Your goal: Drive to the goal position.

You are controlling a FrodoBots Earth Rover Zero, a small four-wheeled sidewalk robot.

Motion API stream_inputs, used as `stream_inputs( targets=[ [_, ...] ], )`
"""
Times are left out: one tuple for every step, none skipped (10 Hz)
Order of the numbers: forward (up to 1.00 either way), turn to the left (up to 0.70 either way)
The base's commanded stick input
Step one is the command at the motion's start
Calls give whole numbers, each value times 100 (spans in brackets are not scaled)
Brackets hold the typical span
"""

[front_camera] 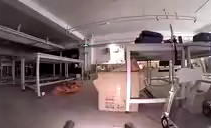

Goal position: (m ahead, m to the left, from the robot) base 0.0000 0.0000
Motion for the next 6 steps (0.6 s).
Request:
stream_inputs(
  targets=[
    [45, -27],
    [45, -27],
    [45, -27],
    [45, -27],
    [45, -27],
    [45, -27]
  ],
)
